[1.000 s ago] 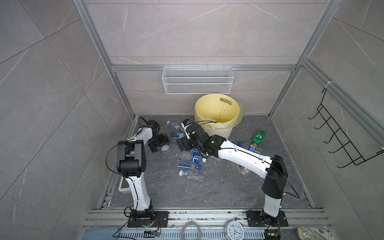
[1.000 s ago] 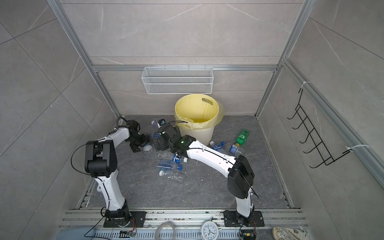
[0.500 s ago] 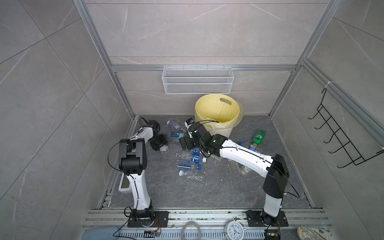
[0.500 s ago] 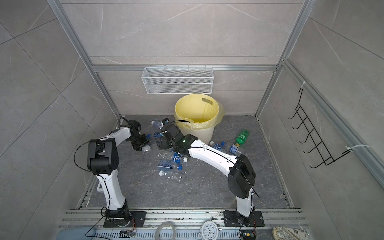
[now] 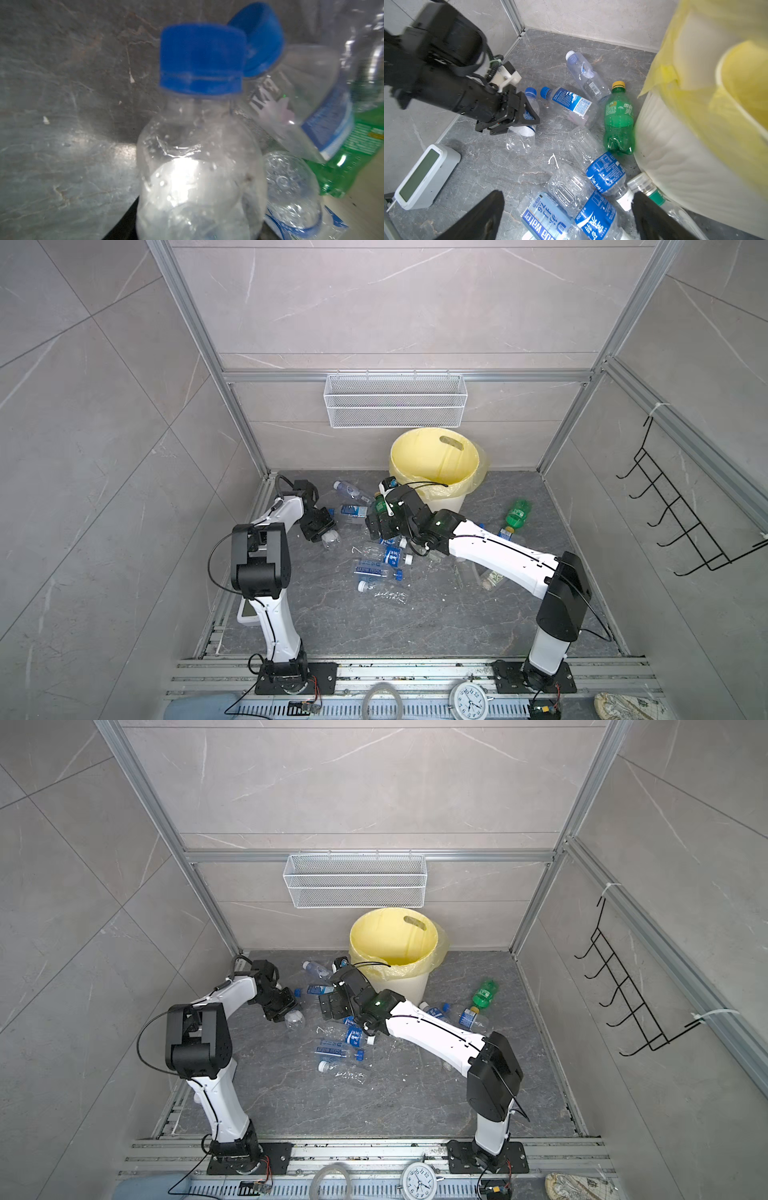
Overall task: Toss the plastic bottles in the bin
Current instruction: 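Close the left gripper on the blue-capped Pepsi bottle and lift it, then grasp the Pepsi bottle with the right gripper while the left gripper holds it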
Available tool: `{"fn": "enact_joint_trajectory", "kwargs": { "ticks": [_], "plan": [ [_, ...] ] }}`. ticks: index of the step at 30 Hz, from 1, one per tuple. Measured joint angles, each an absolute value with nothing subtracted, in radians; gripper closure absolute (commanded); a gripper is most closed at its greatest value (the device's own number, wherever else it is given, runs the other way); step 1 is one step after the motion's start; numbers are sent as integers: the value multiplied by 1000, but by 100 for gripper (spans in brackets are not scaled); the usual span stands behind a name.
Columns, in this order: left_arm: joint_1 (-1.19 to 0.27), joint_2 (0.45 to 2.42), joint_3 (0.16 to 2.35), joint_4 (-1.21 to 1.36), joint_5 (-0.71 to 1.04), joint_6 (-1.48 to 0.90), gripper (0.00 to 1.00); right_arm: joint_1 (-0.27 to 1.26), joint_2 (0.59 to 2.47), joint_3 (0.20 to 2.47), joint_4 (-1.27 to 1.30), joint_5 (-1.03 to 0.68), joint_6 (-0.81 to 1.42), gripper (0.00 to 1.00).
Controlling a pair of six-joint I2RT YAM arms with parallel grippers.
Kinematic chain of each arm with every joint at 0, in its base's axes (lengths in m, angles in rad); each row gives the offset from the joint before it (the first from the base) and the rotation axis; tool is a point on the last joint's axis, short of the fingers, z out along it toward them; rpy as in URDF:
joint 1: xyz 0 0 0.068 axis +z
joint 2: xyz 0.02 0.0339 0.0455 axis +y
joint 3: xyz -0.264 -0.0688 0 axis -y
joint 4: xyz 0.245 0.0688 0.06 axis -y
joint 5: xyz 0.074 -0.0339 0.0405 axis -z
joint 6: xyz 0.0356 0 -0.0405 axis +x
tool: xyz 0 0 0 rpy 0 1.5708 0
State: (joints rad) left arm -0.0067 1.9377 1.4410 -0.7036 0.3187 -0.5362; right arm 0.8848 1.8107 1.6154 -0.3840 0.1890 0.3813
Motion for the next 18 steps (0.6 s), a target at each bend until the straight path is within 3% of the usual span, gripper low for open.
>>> {"fn": "enact_joint_trajectory", "kwargs": {
  "ticks": [18],
  "plan": [
    [-24,1717,1443,-563,584,-778,47,876,1911,1757,-340,125,525,1]
  ]
}}
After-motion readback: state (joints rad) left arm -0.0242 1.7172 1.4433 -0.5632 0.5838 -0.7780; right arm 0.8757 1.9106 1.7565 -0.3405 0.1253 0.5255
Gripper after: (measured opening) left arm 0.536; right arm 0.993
